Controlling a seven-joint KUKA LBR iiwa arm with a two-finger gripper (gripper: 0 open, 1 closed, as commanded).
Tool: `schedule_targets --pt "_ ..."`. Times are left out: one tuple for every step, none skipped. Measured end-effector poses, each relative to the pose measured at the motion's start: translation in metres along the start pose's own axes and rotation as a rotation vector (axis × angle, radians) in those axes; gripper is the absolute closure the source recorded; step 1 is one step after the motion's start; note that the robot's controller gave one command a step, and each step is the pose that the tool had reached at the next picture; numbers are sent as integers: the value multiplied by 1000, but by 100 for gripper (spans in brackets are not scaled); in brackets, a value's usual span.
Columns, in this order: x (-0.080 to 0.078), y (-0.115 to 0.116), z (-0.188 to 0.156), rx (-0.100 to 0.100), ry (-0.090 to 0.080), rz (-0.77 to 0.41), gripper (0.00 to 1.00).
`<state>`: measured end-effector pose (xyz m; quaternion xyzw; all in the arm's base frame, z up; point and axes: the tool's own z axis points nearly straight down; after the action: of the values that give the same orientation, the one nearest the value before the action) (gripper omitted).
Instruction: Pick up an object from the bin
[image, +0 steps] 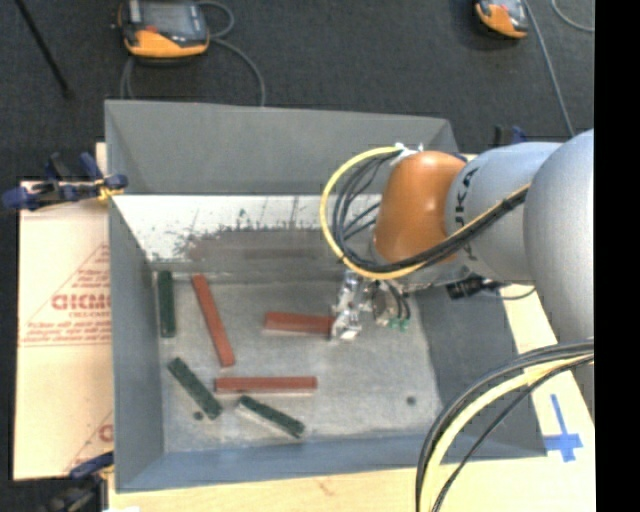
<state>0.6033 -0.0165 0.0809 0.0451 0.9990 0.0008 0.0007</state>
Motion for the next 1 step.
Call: schedule_targets --pt "0 0 0 0 0 0 100"
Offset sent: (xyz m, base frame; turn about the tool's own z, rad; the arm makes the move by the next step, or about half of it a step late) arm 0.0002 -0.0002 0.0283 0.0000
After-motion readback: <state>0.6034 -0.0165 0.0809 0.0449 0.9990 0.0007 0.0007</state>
